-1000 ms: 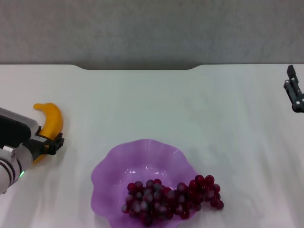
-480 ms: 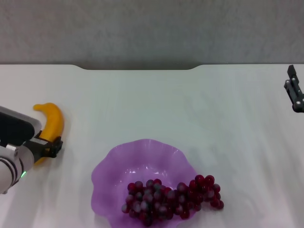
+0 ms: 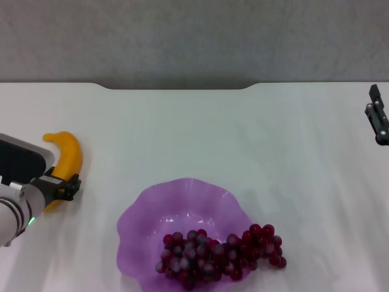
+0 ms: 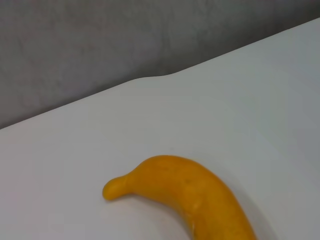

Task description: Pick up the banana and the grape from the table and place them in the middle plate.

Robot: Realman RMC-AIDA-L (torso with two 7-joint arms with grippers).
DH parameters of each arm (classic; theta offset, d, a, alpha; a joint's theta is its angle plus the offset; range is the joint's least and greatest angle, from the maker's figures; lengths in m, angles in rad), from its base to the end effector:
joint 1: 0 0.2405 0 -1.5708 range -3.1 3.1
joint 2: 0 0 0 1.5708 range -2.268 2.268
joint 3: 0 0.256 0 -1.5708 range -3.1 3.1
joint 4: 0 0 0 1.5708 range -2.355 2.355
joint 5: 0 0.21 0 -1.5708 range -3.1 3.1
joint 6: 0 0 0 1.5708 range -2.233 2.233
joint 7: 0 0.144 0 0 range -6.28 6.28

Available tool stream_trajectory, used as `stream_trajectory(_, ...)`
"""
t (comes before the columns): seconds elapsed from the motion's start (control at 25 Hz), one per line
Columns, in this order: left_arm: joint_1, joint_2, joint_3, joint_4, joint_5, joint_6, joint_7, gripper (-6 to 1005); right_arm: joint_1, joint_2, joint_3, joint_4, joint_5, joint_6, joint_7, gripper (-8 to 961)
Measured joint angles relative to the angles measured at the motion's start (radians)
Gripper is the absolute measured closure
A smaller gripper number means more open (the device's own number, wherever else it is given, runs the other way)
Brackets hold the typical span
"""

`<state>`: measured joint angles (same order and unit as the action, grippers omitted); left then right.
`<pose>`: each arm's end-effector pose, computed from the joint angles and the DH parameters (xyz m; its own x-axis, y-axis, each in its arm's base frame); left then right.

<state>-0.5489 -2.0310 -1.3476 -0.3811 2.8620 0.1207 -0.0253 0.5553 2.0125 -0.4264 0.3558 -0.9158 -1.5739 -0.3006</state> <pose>-0.3556 0.3865 -0.0409 0.7733 0.5580 0.3011 0.4941 -0.2327 -0.8377 0.3001 0.3130 -0.0011 0.8508 0.2831 -0.4427 -0.4481 -0.0493 -0.8926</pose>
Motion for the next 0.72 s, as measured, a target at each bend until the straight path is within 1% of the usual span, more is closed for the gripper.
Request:
stream_trajectory(0.16, 0.009, 0.0, -0.009, -0.031, -0.001, 0.003, -0.006, 479, -0.001, 0.0, 0.0, -0.001, 0.001, 0.0, 0.0, 254)
stream_trajectory(0.28, 0.017, 0.001, -0.037, -0.068, -0.002, 0.009, -0.003, 472, -0.002, -0.001, 0.0, -0.001, 0.002, 0.001, 0.0, 254)
stream_trajectory(0.4, 0.022, 0.005, -0.043, -0.102, 0.0, 0.01, -0.003, 466, -0.002, -0.001, 0.0, -0.002, 0.002, 0.004, 0.0, 254)
stream_trajectory(0.52, 0.036, 0.008, -0.043, -0.16, 0.002, 0.008, -0.002, 459, -0.004, -0.002, 0.0, -0.003, 0.003, 0.004, 0.0, 254)
stream_trajectory(0.64, 0.095, 0.011, -0.044, -0.319, 0.005, -0.038, 0.023, 453, -0.007, -0.002, 0.0, -0.004, 0.004, 0.006, 0.0, 254)
stream_trajectory(0.68, 0.128, 0.011, -0.044, -0.395, 0.006, -0.075, 0.047, 451, -0.008, -0.002, 0.0, -0.004, 0.003, 0.008, 0.0, 254)
stream_trajectory(0.72, 0.17, 0.01, -0.044, -0.509, 0.006, -0.133, 0.084, 449, -0.009, -0.002, 0.0, -0.005, 0.004, 0.009, 0.0, 254)
